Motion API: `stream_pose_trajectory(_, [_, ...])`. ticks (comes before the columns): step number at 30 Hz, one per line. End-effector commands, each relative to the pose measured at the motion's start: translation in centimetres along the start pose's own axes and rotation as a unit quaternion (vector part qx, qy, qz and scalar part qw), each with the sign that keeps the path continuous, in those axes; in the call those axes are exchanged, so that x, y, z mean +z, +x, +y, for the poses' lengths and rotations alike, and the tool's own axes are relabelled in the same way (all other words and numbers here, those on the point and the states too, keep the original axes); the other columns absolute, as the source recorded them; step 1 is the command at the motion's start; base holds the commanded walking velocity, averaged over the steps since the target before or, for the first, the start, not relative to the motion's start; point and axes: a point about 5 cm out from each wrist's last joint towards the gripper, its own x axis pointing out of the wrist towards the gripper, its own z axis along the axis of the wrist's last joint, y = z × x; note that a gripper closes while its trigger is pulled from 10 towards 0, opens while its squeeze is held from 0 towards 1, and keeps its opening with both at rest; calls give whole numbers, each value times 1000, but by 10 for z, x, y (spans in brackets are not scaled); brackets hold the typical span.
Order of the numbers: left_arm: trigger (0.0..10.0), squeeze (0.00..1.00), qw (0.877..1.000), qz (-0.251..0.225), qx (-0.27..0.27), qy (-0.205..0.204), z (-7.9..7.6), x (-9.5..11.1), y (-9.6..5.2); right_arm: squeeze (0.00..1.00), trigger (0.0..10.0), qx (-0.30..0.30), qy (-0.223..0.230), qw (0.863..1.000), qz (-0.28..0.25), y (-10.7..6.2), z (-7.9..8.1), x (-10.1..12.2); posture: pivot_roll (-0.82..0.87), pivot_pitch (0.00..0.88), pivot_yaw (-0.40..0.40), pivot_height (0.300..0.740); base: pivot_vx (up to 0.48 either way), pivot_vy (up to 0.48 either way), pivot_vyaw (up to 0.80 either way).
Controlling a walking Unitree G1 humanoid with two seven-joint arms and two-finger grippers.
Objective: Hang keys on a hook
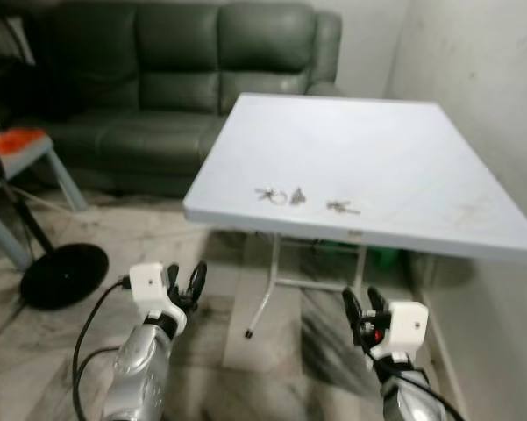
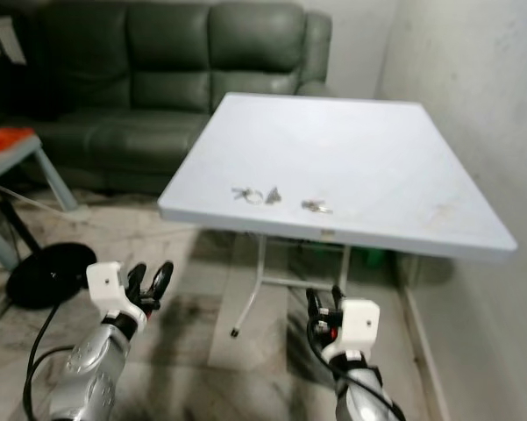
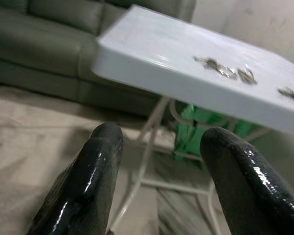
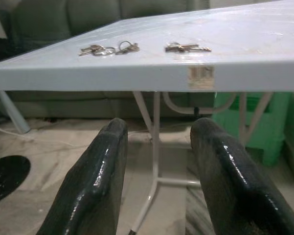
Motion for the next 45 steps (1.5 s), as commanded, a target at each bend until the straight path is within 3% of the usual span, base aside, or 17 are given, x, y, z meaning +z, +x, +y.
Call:
stream_pose_trajectory(1, [10000,0,1000,0,-13,3,-7,1,3,0,10000,-11,1,1000,2,-3,-6,0,5,24,1,740,0,356,0])
stream_pose_trajectory(9, [10000,0,1000,-2,-13,11,-8,1,3,0,10000,-7,6,1000,4,-3,-5,-1,4,18,0,740,0,0,0])
stream_pose_trajectory(10, [10000,0,1000,-3,-13,11,-8,1,3,1000,10000,-6,8,1000,2,-3,-5,0,4,18,-1,740,0,0,0])
stream_pose_trajectory(30, [10000,0,999,-8,-22,32,-11,4,1,1000,10000,6,4,1000,-19,-3,-4,8,5,29,-2,740,0,0,0])
stream_pose_trajectory(36, [10000,0,997,-15,-43,68,-15,10,1,1000,10000,9,0,999,-34,1,-2,18,5,32,1,740,0,0,0])
stream_pose_trajectory(37, [10000,0,996,-18,-45,71,-15,12,1,67,10000,11,-2,999,-38,2,-2,21,4,33,2,740,0,0,0])
stream_pose_trajectory(39, [10000,0,996,-19,-46,70,-16,13,1,67,10000,10,-4,999,-39,3,-1,22,4,33,2,740,0,0,0])
stream_pose_trajectory(40, [10000,0,996,-22,-46,70,-15,16,1,0,10000,11,-3,999,-48,5,0,27,5,33,3,740,0,0,0])
stream_pose_trajectory(45, [10000,0,996,-25,-45,66,-13,19,2,0,10000,17,-1,998,-58,8,4,34,6,33,3,740,0,0,0])
